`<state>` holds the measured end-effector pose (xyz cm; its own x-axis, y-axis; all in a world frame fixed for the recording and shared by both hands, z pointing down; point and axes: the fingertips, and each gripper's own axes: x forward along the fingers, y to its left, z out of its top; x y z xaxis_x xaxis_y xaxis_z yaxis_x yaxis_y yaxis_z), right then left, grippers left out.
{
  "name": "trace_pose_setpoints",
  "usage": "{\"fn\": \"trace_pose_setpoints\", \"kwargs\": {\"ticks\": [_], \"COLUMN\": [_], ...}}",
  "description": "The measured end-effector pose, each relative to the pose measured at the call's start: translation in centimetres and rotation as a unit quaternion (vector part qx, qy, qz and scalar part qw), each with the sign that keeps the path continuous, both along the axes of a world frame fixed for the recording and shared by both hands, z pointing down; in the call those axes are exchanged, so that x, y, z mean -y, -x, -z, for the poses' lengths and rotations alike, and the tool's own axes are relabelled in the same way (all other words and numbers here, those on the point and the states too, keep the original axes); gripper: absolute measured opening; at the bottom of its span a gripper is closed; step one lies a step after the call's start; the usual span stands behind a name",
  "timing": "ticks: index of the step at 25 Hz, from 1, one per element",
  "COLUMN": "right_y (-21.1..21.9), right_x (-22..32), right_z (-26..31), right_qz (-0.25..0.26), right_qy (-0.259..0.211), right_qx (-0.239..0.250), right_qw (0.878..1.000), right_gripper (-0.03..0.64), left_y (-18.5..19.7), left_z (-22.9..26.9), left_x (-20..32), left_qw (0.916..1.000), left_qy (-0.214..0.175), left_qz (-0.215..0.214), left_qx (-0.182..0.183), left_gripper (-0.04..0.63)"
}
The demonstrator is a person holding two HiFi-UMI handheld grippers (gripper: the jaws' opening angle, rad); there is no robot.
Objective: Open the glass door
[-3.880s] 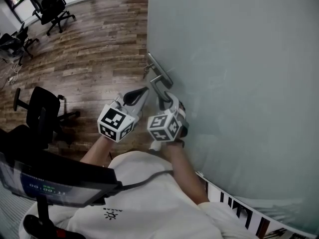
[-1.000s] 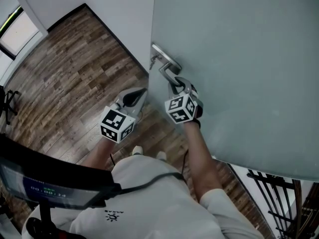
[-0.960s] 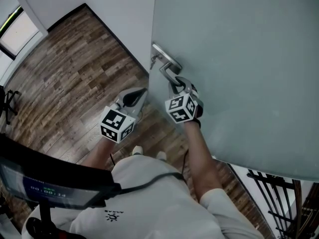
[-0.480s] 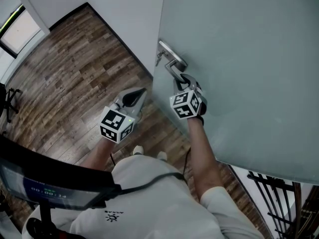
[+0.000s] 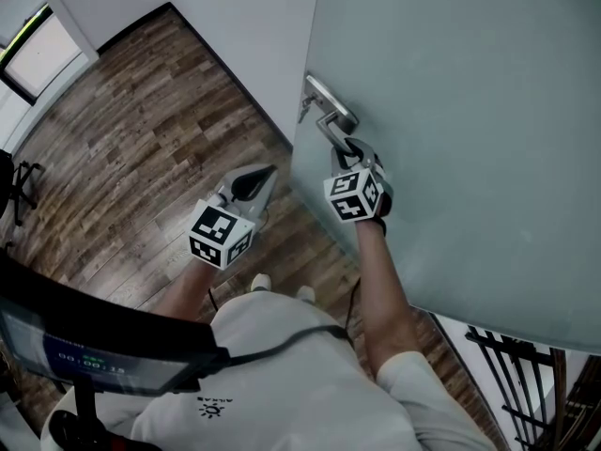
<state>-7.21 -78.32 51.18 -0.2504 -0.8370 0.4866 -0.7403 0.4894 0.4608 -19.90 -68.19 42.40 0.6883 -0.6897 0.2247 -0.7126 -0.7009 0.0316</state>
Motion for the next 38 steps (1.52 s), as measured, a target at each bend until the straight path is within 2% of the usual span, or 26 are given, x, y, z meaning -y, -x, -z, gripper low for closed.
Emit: {"fn": "trace_pose_setpoints", "kwargs": {"ticks": [8,12,14,16,18,20,23,25,27,38], "right_y": [-0.4,-1.0,-1.2,-1.3,-1.4,-1.4,-1.3,-1.2,-1.3,-2.2], "right_x": [1.5,0.7,-0.4,-1.9,-3.7,-5.5,-8.1,-9.5,-10.6,-13.2], "right_z": [-0.3,-0.1,0.5,1.6,3.2,4.8,7.3,8.8,9.6,10.9], "right_qz": [-0.006,-0.007,-0.004,-0.002,-0.003,-0.002,0.006,0.007,0.005,-0.013], "right_qy": [0.009,0.012,0.011,0.007,-0.003,-0.014,-0.018,-0.023,-0.029,-0.048], "right_qx": [0.015,0.012,0.029,0.065,0.119,0.182,0.290,0.337,0.355,0.370], "right_qw": [1.000,1.000,1.000,0.998,0.993,0.983,0.957,0.941,0.934,0.928], "right_gripper": [0.113,0.142,0.146,0.153,0.136,0.087,0.011,0.008,0.008,0.008], "left_y": [0.4,0.5,0.2,-0.2,-0.6,-0.9,-1.2,-1.4,-1.4,-1.5], "left_z": [0.6,0.7,0.9,1.1,1.4,1.7,2.1,2.4,2.6,3.2], "left_x": [0.3,0.4,0.5,0.4,0.3,0.1,-0.1,-0.3,-0.4,-1.0], "left_qw": [1.0000,0.9999,0.9999,0.9999,0.9999,0.9998,0.9996,0.9995,0.9994,0.9991], "left_qy": [-0.005,-0.007,-0.009,-0.009,-0.010,-0.012,-0.014,-0.016,-0.017,-0.020], "left_qz": [0.008,0.011,0.008,0.004,-0.001,-0.006,-0.010,-0.011,-0.011,-0.012], "left_qx": [0.000,-0.003,-0.005,-0.009,-0.012,-0.016,-0.021,-0.024,-0.027,-0.035], "left_gripper": [0.005,0.005,0.005,0.006,0.005,0.006,0.005,0.005,0.006,0.005]}}
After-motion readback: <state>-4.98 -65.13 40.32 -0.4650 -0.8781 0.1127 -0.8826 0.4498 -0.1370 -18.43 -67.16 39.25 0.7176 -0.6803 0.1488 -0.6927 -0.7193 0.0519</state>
